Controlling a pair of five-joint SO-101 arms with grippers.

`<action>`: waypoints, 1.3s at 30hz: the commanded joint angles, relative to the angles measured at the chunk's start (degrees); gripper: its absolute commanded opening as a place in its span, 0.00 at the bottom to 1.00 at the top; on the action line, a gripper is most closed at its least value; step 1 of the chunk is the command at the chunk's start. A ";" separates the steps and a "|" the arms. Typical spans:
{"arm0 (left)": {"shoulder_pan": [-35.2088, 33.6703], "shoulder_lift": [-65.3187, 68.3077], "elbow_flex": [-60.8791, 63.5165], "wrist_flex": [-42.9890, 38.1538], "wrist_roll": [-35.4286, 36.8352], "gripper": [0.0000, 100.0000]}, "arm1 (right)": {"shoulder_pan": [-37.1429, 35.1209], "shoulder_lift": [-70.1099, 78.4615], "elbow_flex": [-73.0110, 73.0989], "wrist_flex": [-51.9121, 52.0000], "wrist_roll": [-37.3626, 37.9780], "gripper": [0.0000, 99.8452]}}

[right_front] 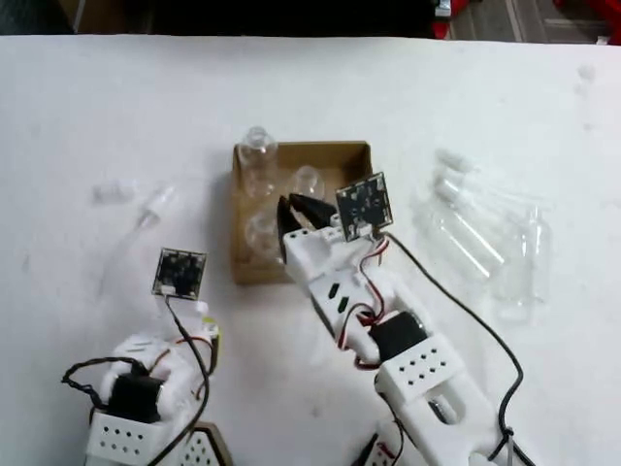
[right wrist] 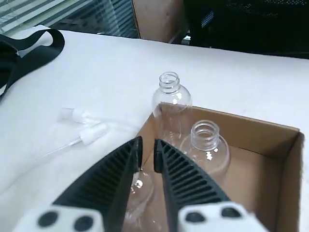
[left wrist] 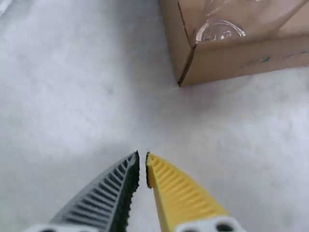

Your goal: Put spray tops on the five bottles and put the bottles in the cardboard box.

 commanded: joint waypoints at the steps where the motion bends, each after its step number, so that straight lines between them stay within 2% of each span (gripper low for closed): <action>1: 0.75 -0.48 0.00 0.35 0.79 0.03 | 2.24 -0.66 -1.32 2.07 2.46 0.02; 6: 0.75 -0.48 0.00 0.35 0.79 0.03 | 2.86 3.47 -0.97 2.51 12.57 0.01; 14: 0.75 -0.48 0.00 0.35 0.79 0.03 | 3.21 10.59 -3.34 2.07 13.01 0.01; 39: 0.75 -0.48 0.00 0.35 0.79 0.03 | 2.59 11.47 -3.69 2.24 12.92 0.01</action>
